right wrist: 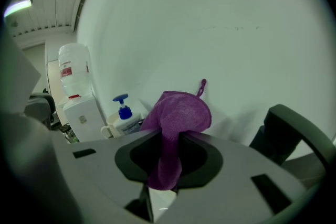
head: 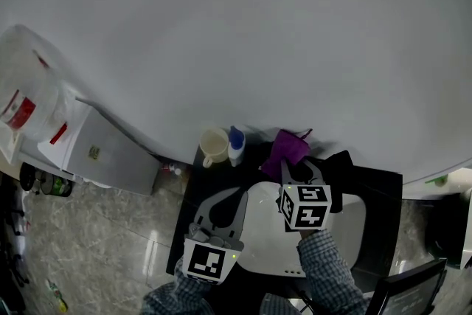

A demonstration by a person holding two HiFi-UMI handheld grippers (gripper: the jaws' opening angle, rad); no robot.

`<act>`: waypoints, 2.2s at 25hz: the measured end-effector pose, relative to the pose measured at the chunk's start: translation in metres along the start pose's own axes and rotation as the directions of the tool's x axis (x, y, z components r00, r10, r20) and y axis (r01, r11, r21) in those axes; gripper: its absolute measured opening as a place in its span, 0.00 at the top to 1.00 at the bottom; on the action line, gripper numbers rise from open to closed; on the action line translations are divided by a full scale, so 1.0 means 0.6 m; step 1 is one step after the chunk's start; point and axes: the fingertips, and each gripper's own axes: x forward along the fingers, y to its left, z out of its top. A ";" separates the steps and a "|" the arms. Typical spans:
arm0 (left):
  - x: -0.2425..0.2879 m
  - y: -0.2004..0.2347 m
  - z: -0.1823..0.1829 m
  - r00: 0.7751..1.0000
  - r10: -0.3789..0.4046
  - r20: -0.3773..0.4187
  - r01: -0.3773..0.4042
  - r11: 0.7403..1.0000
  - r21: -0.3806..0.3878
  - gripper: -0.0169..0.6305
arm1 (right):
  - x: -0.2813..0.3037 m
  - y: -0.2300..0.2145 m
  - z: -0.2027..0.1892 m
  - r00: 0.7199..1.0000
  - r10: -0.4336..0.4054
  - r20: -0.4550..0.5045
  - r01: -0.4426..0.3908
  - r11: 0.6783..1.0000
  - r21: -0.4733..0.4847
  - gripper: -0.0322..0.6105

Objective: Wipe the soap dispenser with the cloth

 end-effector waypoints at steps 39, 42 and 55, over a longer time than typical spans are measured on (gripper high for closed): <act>0.028 0.010 -0.023 0.999 -0.034 -0.034 0.035 0.999 0.024 0.97 | -0.053 -0.031 -0.007 0.993 -0.114 -0.036 0.116 0.991 0.062 0.82; 0.031 0.016 -0.025 0.999 -0.031 -0.027 0.031 0.999 0.012 0.97 | -0.064 -0.006 0.030 0.996 -0.085 0.017 0.085 0.996 0.019 0.82; 0.008 0.044 -0.044 0.999 0.012 -0.042 -0.013 1.000 -0.016 0.97 | -0.010 0.037 0.037 0.998 -0.054 0.029 0.053 0.998 0.042 0.82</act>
